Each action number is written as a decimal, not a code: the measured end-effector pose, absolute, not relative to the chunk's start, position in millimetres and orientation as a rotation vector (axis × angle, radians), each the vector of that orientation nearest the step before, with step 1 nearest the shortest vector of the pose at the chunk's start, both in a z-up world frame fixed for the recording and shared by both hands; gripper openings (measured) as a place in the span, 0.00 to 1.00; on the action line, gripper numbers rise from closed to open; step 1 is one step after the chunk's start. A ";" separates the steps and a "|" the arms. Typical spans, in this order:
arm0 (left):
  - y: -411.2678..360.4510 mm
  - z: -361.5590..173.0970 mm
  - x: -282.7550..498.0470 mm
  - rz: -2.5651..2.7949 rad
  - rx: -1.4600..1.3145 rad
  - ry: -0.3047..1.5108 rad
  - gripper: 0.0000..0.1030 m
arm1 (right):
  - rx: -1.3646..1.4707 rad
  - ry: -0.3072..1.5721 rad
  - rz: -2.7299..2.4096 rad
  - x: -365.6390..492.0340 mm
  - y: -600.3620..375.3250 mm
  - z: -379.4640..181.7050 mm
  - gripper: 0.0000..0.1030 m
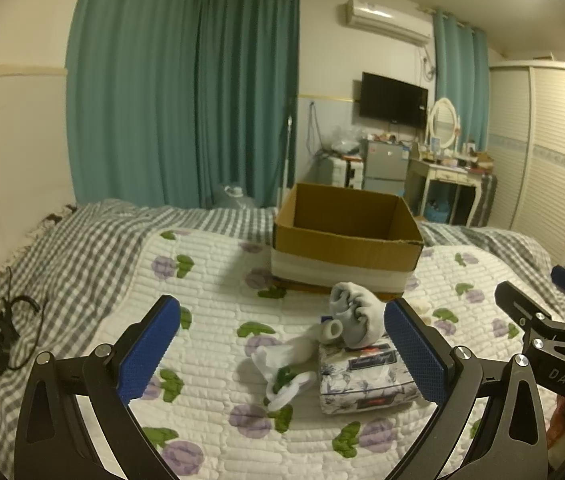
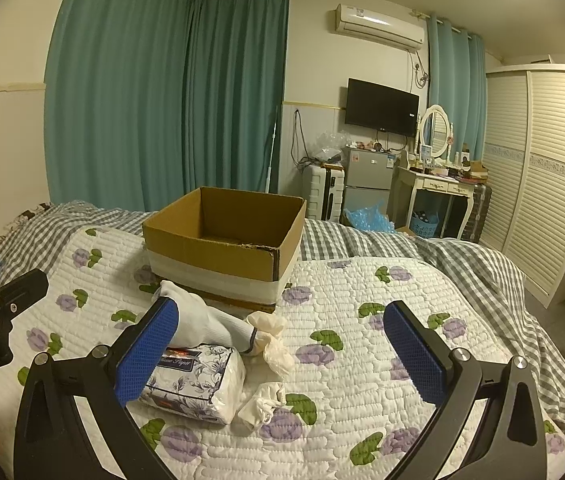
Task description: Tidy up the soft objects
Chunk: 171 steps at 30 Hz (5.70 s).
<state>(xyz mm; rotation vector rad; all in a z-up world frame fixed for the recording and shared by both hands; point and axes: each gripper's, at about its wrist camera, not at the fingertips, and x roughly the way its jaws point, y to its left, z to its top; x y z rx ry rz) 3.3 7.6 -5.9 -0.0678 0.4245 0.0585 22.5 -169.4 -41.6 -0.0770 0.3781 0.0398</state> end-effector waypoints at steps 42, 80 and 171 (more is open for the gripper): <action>8.4 -7.1 3.4 0.063 -0.056 0.426 1.00 | -0.084 0.387 0.031 24.2 -171.5 -43.4 1.00; -48.4 -80.4 52.4 0.018 0.022 0.670 1.00 | -0.100 0.967 0.156 127.0 -195.0 -158.9 0.66; -4.3 106.1 175.7 -0.009 0.151 0.410 0.92 | -0.059 0.435 0.176 192.8 -190.9 90.3 0.94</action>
